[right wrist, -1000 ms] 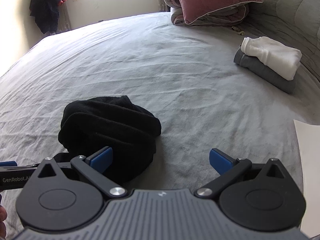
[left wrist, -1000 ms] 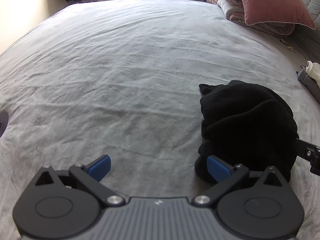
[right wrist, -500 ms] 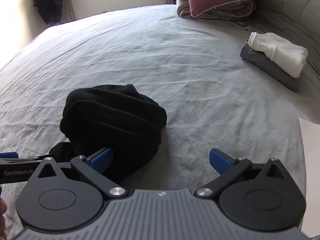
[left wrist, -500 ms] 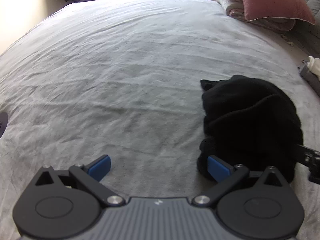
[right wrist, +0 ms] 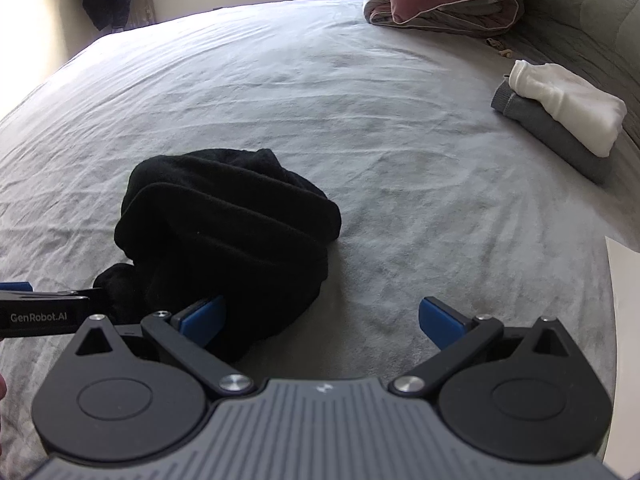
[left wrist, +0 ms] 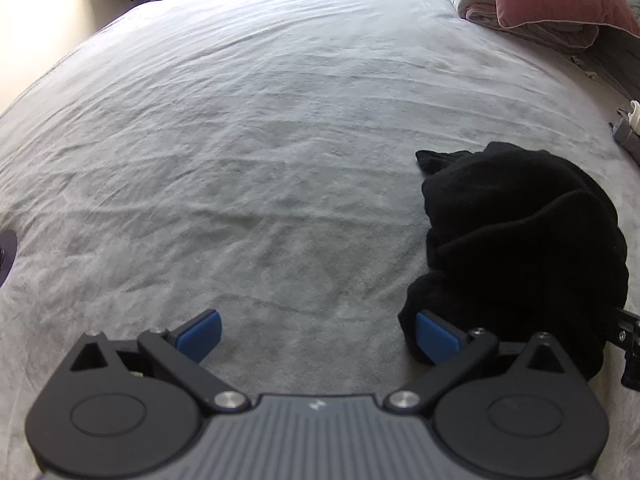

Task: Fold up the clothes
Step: 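Move both open grippers toward the crumpled black T-shirt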

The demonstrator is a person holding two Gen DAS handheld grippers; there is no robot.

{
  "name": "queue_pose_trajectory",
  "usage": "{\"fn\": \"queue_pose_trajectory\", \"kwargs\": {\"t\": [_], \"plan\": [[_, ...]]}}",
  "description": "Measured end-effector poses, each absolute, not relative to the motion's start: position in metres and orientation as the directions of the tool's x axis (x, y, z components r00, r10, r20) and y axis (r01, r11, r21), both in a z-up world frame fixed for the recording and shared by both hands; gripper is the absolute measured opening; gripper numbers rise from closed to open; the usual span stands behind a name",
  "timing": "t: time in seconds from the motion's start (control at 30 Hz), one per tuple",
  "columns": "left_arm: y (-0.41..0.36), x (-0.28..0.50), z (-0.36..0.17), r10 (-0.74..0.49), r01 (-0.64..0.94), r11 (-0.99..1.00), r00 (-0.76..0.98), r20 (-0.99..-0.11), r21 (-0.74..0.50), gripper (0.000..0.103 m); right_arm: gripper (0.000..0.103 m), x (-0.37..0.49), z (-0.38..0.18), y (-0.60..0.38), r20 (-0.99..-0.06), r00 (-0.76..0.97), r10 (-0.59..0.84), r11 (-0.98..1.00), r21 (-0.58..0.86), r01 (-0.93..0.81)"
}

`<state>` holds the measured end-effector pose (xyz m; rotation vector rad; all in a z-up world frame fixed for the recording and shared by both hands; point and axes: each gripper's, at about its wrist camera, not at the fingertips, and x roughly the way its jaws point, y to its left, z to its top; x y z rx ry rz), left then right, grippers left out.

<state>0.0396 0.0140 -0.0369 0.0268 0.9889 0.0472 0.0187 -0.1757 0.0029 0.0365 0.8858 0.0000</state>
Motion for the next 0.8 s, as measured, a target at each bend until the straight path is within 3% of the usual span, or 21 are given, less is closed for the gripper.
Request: {"fn": "queue_pose_trajectory", "kwargs": {"t": [0.47, 0.8], "plan": [[0.008, 0.038, -0.054, 0.068, 0.002, 0.997, 0.563, -0.824, 0.084, 0.103, 0.103, 0.027, -0.017, -0.170, -0.831, 0.557, 0.000, 0.999, -0.017, -0.027], [0.009, 0.035, -0.055, 0.057, 0.016, 0.996, 0.589, -0.806, 0.082, 0.103, 0.103, 0.023, -0.030, -0.179, -0.824, 0.564, 0.054, 0.998, 0.024, -0.061]]}}
